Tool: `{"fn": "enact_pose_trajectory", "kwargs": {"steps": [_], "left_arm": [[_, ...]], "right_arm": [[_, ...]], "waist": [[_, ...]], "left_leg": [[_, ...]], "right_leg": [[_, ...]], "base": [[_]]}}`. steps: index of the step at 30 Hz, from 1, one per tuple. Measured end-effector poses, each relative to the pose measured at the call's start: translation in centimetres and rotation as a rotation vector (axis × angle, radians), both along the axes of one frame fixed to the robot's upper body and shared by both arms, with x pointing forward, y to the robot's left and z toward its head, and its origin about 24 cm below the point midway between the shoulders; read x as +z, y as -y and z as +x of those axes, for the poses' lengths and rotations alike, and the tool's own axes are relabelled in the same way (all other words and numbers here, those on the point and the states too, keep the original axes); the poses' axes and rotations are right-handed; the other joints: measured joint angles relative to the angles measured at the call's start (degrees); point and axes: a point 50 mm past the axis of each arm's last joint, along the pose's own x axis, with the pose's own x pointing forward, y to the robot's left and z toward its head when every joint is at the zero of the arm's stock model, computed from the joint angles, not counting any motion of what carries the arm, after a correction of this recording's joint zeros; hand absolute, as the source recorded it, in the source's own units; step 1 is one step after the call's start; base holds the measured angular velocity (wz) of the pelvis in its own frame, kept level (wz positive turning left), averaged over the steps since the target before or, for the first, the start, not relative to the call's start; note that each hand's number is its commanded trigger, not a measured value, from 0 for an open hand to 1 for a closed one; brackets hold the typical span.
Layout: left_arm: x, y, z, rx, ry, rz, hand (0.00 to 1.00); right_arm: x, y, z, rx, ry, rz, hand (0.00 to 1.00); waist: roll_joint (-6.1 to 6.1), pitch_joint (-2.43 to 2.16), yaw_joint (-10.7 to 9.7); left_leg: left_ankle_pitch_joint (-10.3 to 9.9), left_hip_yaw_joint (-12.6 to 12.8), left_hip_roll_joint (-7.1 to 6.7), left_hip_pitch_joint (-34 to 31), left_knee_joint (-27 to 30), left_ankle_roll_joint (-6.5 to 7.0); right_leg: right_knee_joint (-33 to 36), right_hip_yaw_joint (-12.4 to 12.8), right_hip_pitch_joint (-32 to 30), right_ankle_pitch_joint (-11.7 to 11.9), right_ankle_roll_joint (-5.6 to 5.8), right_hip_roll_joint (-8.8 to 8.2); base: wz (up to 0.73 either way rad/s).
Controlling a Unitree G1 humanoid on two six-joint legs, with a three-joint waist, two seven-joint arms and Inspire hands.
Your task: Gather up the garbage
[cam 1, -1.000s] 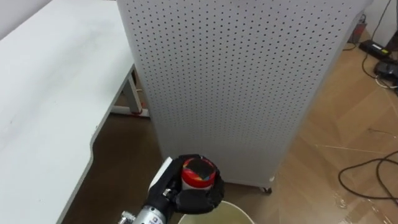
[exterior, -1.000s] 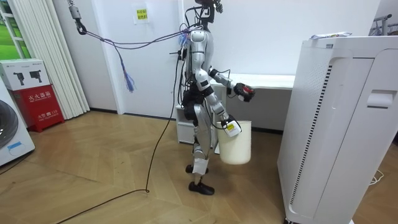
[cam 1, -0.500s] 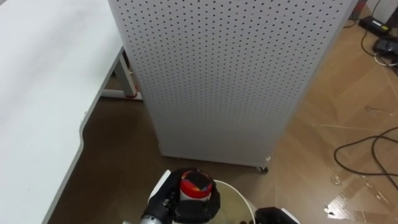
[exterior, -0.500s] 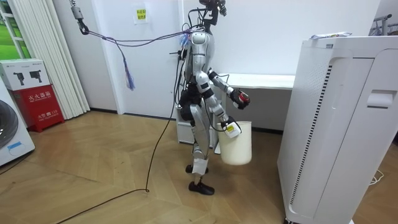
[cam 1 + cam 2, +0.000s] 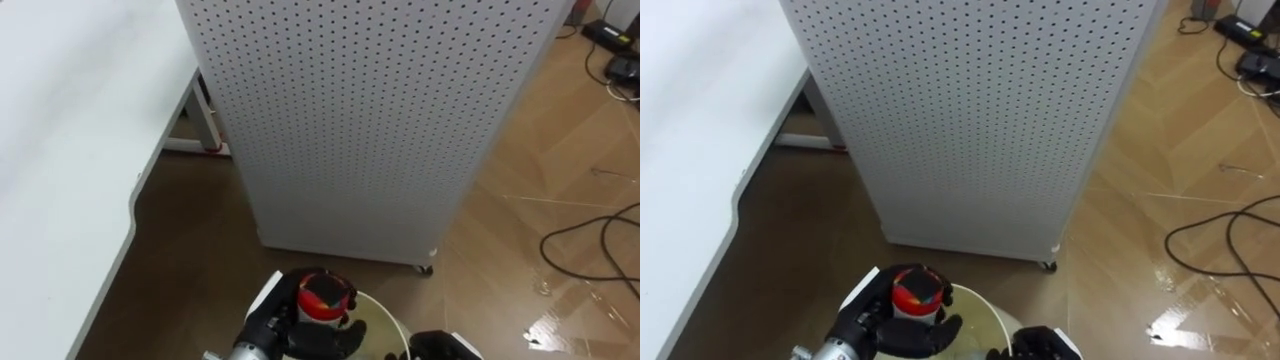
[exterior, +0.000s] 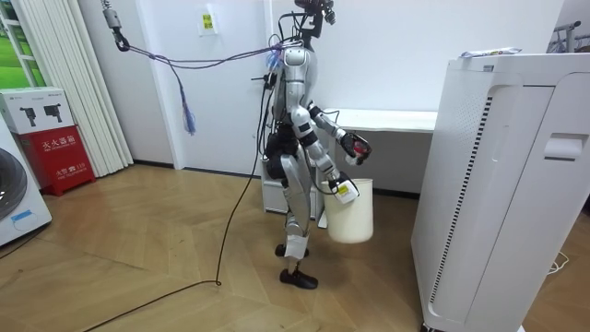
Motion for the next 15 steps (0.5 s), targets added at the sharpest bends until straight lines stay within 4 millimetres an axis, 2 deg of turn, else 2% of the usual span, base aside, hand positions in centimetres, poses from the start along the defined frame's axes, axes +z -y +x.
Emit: {"fn": "enact_pose_trajectory", "kwargs": {"steps": [8,12,15], "left_arm": [[0.0,-0.3,0.0,0.004,0.002,0.006,0.0],[-0.2,-0.5,0.0,0.007,0.004,0.011,0.0],[-0.2,-0.8,-0.1,0.007,0.004,0.02,0.0]], "right_arm": [[0.1,-0.4,0.2,0.015,0.011,0.0,1.0],[0.3,0.6,0.3,-0.009,0.019,-0.029,1.0],[0.3,0.7,0.2,-0.008,0.016,-0.028,1.0]], "waist": [[-0.46,-0.16,-0.05],[-0.57,-0.21,-0.15],[-0.57,-0.21,-0.33]], "left_leg": [[0.01,-0.29,0.03,0.4,-0.01,0.01],[0.0,-0.37,0.02,0.85,0.01,0.01],[0.0,-0.39,0.04,2.02,-0.1,0.0]], "right_leg": [[-0.49,-0.46,0.74,0.0,0.01,-0.03],[-0.49,-0.64,1.31,-0.01,0.02,-0.09],[-0.51,-0.57,2.46,-0.16,-0.02,-0.1]], "base": [[0.02],[0.01],[0.0]]}}
